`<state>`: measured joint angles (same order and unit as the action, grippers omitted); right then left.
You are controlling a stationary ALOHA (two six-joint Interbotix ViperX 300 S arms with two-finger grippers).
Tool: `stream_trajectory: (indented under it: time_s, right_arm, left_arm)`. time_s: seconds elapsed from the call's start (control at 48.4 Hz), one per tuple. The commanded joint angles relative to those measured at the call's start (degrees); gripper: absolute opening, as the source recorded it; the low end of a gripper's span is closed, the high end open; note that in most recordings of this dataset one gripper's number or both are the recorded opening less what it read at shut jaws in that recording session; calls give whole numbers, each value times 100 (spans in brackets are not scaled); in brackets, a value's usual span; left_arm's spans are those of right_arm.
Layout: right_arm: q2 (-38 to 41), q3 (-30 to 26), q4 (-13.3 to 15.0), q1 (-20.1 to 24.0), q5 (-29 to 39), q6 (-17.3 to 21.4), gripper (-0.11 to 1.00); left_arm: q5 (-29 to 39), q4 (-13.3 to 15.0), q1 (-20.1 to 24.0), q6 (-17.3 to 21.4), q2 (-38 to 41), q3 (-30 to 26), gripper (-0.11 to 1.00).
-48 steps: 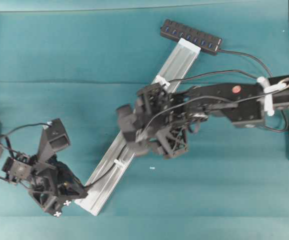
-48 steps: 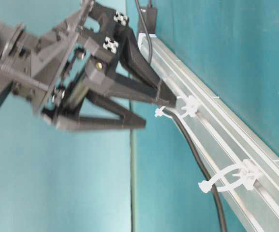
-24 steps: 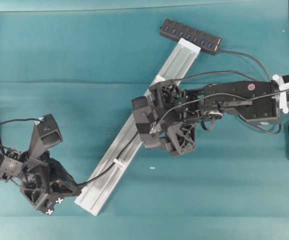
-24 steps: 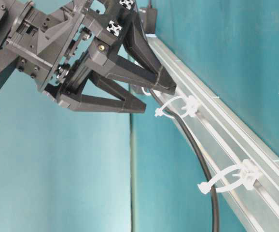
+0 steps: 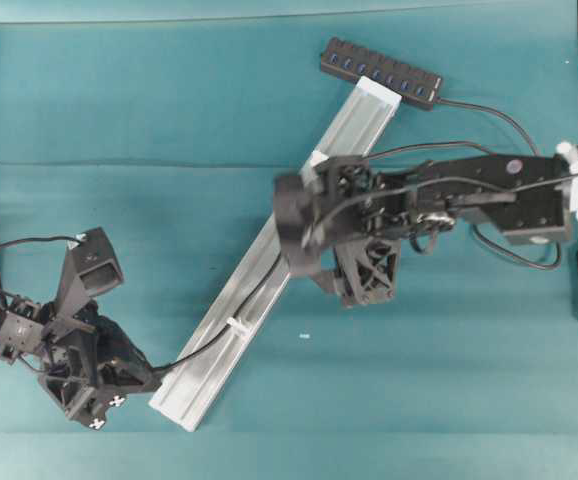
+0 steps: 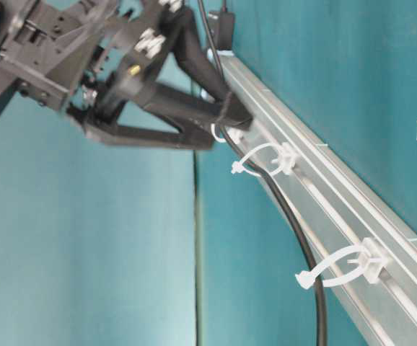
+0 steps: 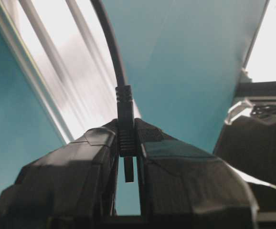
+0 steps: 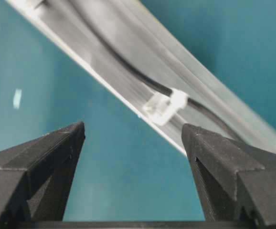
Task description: Pass the USB cable through three rings with both arms.
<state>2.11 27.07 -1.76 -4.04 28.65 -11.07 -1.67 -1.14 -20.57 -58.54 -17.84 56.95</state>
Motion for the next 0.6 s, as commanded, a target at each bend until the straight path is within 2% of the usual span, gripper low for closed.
stream_trajectory:
  time_s: [0.0, 0.165, 0.372, 0.496, 0.579]
  right_arm:
    - [-141, 26, 114, -18, -264, 167, 85]
    - [-281, 79, 149, -123, -729, 193, 85]
    - [-352, 149, 141, -387, -1028, 246, 85]
    - [-360, 158, 114, -492, -1450, 369, 85]
    - [-360, 158, 123, -501, -1626, 439, 85]
  left_arm:
    - [-88, -9, -70, 9, -79, -105, 10]
    - [-316, -9, -70, 62, -79, -97, 10]
    - [-325, -9, -53, 88, -158, -18, 10]
    - [-316, -18, -53, 88, -211, 26, 10]
    - [-316, -9, -53, 79, -246, 53, 21]
